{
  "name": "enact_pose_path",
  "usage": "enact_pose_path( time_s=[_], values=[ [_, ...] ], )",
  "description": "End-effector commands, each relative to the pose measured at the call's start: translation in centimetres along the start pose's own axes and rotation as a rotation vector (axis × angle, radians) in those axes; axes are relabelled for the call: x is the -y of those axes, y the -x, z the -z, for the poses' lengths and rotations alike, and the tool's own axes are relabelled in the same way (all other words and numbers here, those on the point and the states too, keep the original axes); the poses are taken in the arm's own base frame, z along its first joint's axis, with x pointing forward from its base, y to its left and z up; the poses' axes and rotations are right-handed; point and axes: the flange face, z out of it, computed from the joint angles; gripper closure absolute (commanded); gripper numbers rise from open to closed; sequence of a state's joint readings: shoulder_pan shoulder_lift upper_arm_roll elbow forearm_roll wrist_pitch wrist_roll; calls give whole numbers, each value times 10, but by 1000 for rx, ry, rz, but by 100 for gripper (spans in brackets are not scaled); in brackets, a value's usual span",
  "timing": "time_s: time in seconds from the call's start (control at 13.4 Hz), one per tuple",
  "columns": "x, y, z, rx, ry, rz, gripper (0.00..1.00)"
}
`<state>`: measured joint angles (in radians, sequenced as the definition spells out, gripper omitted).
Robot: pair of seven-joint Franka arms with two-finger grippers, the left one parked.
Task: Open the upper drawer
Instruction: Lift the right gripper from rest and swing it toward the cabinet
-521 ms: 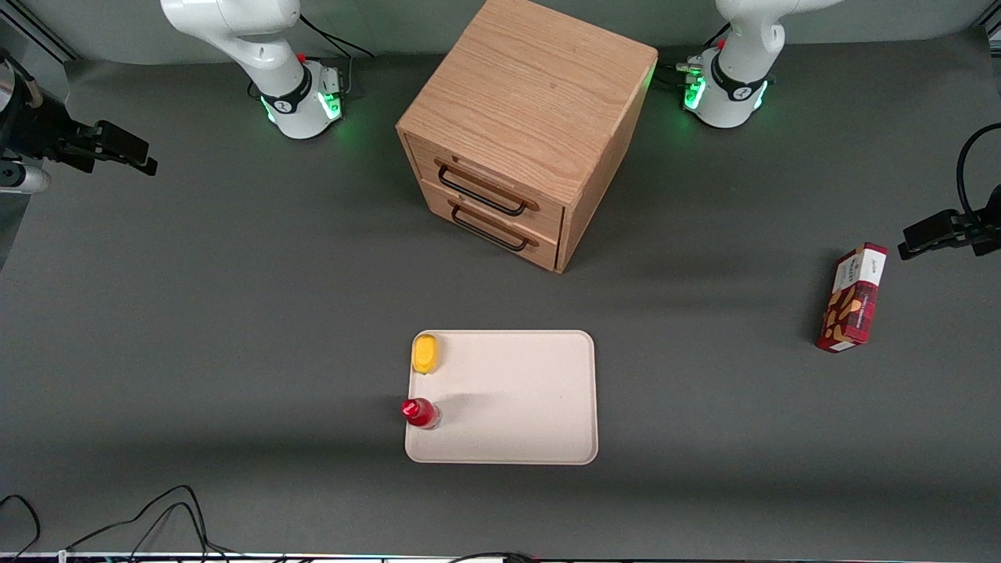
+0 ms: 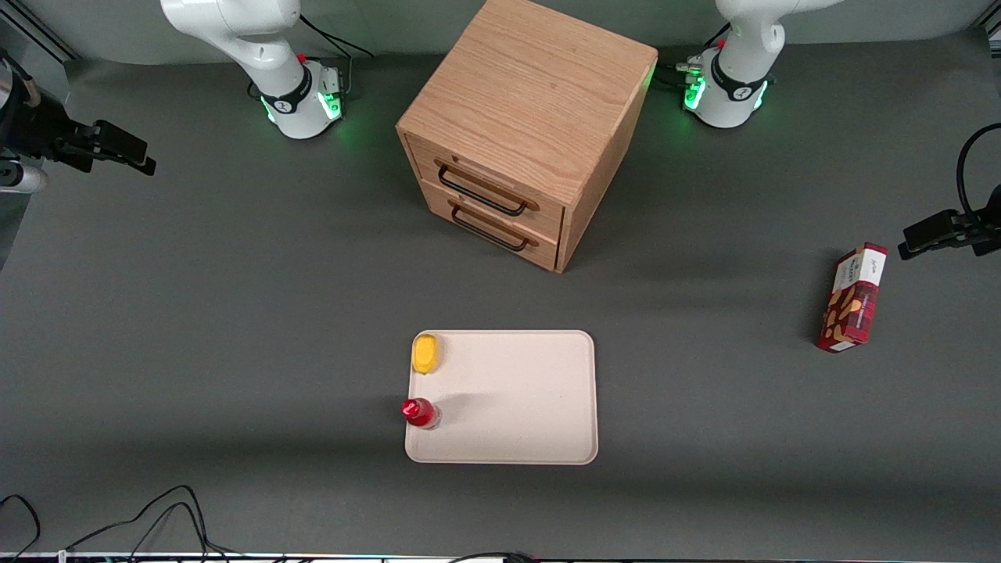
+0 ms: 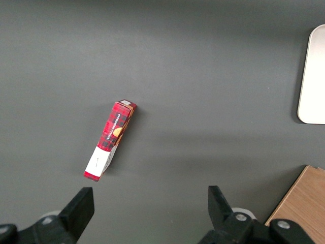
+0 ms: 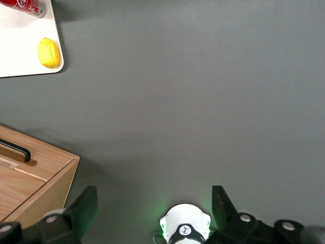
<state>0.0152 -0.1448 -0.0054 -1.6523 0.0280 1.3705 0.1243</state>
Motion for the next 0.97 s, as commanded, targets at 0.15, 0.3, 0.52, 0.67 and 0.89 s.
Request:
enact_pose_path(
  time_s=[0.15,0.3,0.52,0.67,0.89],
  values=[
    [35,6,17,29,-49,177,0],
    [56,-7,17,34,-52,217,0],
    [111,-32,-7,147,-158,446,0],
    [133,-44,-26,160,-301,757,0],
    [192,-55,-59,202,-462,908,0]
  ],
)
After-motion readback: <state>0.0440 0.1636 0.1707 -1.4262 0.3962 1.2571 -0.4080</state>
